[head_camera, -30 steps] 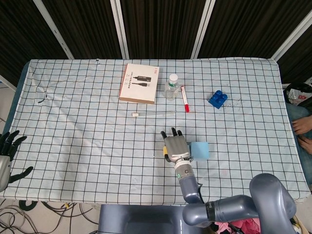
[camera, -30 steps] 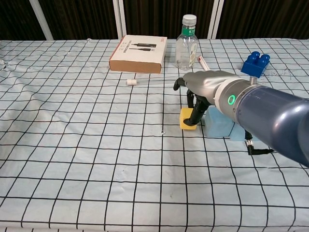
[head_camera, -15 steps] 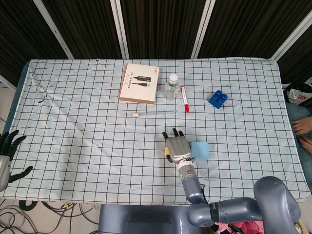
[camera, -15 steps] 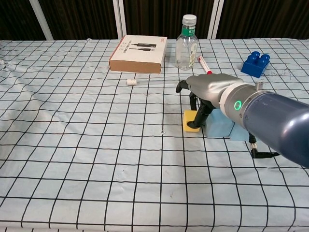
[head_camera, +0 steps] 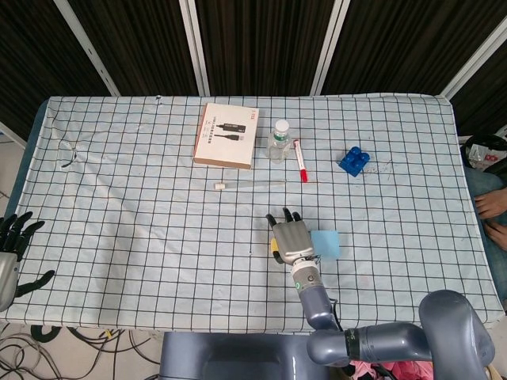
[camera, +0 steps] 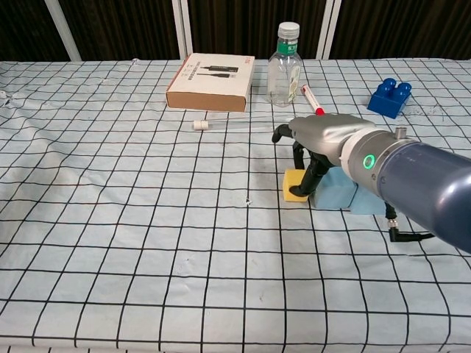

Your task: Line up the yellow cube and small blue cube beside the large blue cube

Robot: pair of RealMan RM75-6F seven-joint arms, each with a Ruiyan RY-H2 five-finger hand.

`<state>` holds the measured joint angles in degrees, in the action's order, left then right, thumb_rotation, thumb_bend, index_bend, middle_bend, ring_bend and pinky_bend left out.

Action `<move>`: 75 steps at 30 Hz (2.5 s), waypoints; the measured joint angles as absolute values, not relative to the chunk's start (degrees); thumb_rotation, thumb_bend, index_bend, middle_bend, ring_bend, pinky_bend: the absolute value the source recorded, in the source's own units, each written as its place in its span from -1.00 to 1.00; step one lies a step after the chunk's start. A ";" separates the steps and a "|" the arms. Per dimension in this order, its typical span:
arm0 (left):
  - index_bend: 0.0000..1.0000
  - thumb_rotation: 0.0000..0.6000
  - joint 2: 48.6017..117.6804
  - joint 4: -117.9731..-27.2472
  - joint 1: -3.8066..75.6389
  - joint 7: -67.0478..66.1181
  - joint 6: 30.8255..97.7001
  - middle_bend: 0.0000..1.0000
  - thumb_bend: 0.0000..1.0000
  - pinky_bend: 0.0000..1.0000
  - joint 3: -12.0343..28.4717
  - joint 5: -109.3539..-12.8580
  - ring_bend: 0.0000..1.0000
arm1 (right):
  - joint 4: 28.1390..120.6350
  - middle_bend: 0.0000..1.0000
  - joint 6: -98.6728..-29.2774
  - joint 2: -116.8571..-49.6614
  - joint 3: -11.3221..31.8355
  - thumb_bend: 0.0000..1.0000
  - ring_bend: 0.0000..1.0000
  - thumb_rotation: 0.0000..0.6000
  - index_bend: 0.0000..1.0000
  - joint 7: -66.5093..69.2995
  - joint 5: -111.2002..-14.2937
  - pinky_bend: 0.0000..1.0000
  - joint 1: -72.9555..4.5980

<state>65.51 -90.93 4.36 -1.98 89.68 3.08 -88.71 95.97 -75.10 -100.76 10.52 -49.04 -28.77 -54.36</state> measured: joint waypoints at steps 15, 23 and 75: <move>-0.64 1.00 65.60 -90.97 4.32 -2.43 89.72 -0.87 -0.77 -1.00 3.24 -88.36 -1.00 | 95.65 -0.19 -73.65 -100.58 11.27 -0.48 -0.93 1.00 -0.71 -49.92 -29.14 -0.75 -52.87; -0.64 1.00 65.60 -90.98 4.28 -2.48 89.79 -0.87 -0.77 -1.00 3.32 -88.24 -1.00 | 95.94 -0.23 -73.32 -100.55 11.29 -0.48 -0.94 1.00 -0.72 -50.15 -29.65 -0.75 -52.33; -0.64 1.00 65.87 -91.08 4.03 -3.37 90.11 -0.87 -0.77 -1.00 3.64 -87.64 -1.00 | 101.93 -0.46 -67.69 -97.53 8.41 -0.47 -1.00 1.00 -0.75 -46.32 -40.51 -0.75 -49.98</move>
<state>65.87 -91.08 4.03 -3.37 90.11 3.64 -87.64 101.93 -67.69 -97.53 8.41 -46.32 -40.51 -49.98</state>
